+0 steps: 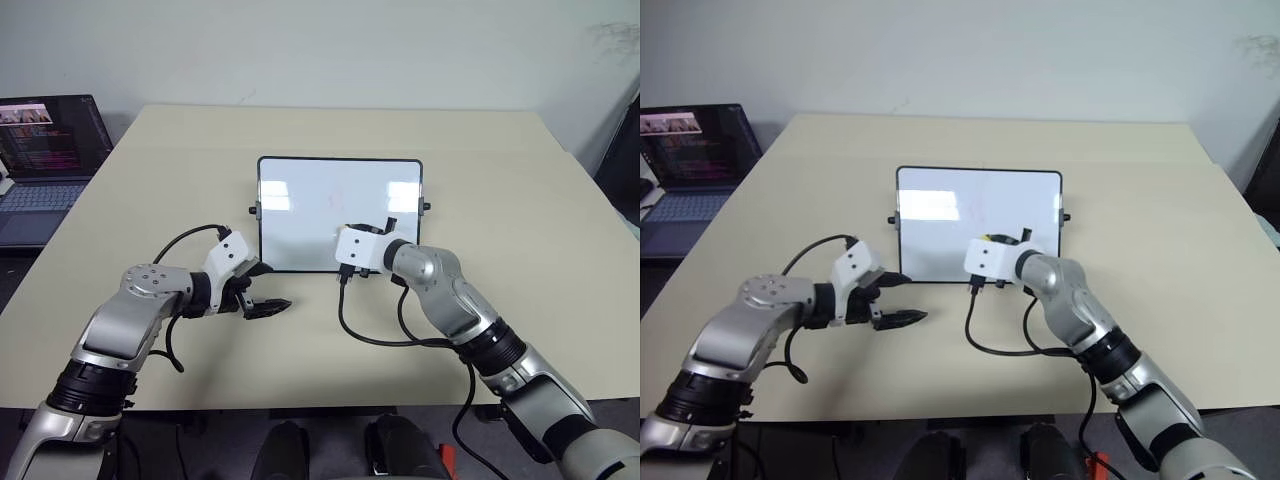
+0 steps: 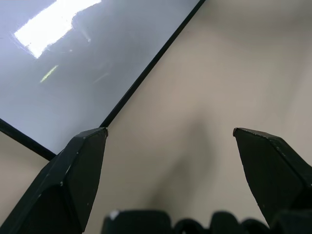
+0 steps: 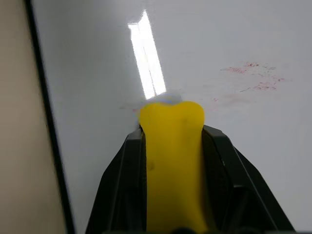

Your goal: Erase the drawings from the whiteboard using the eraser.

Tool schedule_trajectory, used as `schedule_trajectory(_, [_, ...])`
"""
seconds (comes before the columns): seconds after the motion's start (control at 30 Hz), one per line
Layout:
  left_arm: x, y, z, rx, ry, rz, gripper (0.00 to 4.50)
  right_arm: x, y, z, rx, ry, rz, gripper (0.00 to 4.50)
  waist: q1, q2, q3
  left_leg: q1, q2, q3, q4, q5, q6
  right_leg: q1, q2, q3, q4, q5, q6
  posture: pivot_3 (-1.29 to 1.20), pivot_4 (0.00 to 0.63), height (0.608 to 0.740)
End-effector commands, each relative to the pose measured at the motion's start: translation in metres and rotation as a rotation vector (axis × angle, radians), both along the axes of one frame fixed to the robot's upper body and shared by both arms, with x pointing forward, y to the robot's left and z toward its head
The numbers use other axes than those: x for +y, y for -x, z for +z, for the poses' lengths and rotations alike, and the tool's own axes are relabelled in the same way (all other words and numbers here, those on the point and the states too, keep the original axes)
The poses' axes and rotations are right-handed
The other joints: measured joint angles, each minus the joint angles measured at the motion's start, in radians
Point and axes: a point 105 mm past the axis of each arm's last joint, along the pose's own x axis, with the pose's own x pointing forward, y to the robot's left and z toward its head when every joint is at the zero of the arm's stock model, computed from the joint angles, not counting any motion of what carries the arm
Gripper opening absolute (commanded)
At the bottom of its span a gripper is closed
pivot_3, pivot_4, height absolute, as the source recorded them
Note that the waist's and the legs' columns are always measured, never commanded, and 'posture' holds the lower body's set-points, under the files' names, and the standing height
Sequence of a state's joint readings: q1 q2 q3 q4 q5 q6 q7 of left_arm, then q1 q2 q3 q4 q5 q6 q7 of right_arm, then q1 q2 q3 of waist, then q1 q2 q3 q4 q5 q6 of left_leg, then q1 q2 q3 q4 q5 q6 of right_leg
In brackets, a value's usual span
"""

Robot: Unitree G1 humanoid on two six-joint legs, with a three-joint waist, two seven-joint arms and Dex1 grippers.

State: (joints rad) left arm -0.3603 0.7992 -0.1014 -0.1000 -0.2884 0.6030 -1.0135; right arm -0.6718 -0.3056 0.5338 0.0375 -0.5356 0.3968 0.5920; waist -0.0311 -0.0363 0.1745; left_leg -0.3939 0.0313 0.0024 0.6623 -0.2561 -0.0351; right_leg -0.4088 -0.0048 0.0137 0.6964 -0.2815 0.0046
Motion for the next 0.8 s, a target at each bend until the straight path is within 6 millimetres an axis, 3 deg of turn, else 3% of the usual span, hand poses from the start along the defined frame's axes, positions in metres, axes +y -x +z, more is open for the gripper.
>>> schedule_trajectory(0.03, [-0.004,-0.002,0.010,-0.043,0.000,-0.023,4.50,-0.013,-0.011,0.001,-0.032,-0.003,-0.085,1.19,0.000,0.000,0.000,0.000,0.000,0.000,0.000,0.000,0.000,0.000,0.000,0.000,0.000,0.000,0.000,0.00,0.150,0.740])
schedule_trajectory(0.13, [-0.005,-0.001,0.009,-0.042,0.000,-0.024,4.50,-0.014,-0.021,0.022,-0.123,-0.047,-0.117,1.19,-0.001,0.000,0.000,0.001,0.000,0.000,0.000,0.000,0.000,0.000,0.000,0.000,0.000,0.000,0.000,0.00,0.150,0.740])
schedule_trajectory(0.33, [-0.005,-0.001,0.010,-0.042,0.002,-0.024,4.50,-0.017,-0.003,-0.021,0.087,0.068,-0.057,1.19,0.001,0.000,0.000,0.000,0.000,0.000,0.000,0.000,0.000,0.000,0.000,0.000,-0.001,0.000,0.000,0.00,0.150,0.740])
schedule_trajectory(0.4, [-0.005,0.000,0.009,-0.041,0.002,-0.024,4.50,-0.018,0.001,-0.026,0.108,0.078,-0.049,1.19,0.001,0.000,0.000,0.000,0.000,0.000,0.000,0.000,0.000,0.001,0.000,0.000,-0.002,0.000,0.000,0.00,0.150,0.740])
schedule_trajectory(0.47, [-0.005,0.000,0.009,-0.040,0.002,-0.024,4.50,-0.019,-0.006,-0.014,0.046,0.051,-0.075,1.19,0.000,0.000,0.000,0.001,0.000,0.000,0.000,0.000,0.000,0.001,0.000,0.000,-0.002,0.000,0.000,0.00,0.150,0.740])
schedule_trajectory(0.57, [-0.005,0.000,0.009,-0.039,0.002,-0.026,4.50,-0.021,-0.022,0.021,-0.108,-0.031,-0.127,1.19,-0.001,0.000,0.000,0.002,0.000,0.000,0.000,0.000,0.000,0.002,0.000,0.000,-0.001,-0.001,0.001,0.00,0.150,0.740])
schedule_trajectory(0.63, [-0.006,-0.001,0.009,-0.039,0.003,-0.027,4.50,-0.020,-0.024,0.025,-0.121,-0.039,-0.126,1.19,0.000,0.000,0.000,0.002,0.000,0.000,0.000,0.001,0.001,0.002,0.000,0.000,-0.001,-0.001,0.002,0.00,0.150,0.740])
schedule_trajectory(0.8, [-0.006,0.000,0.009,-0.039,0.003,-0.029,4.50,-0.020,-0.013,-0.004,0.006,0.025,-0.086,1.19,0.000,0.000,0.000,0.002,0.001,0.000,-0.001,0.001,0.001,0.002,0.000,0.000,-0.002,0.000,-0.001,0.00,0.150,0.740])
